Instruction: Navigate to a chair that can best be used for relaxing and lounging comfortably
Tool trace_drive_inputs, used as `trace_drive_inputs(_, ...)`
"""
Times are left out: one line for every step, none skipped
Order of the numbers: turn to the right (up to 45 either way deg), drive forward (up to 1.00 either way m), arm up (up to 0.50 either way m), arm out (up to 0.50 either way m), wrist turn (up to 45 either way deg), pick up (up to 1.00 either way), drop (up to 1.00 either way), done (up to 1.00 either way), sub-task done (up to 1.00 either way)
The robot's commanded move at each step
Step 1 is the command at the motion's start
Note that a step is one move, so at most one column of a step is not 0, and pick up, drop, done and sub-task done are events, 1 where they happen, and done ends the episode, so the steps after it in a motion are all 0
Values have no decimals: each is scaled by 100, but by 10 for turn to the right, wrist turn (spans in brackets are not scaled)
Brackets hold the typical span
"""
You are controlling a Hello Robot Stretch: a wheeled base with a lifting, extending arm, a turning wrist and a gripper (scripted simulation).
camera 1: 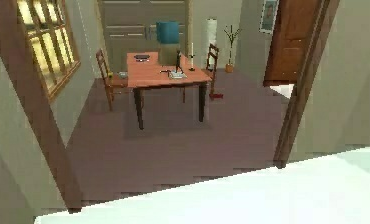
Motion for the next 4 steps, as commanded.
trace_drive_inputs(0,65,0,0,0,0,0,0,0)
trace_drive_inputs(240,0,0,0,0,0,0,0,0)
trace_drive_inputs(0,100,0,0,0,0,0,0,0)
trace_drive_inputs(30,0,0,0,0,0,0,0,0)
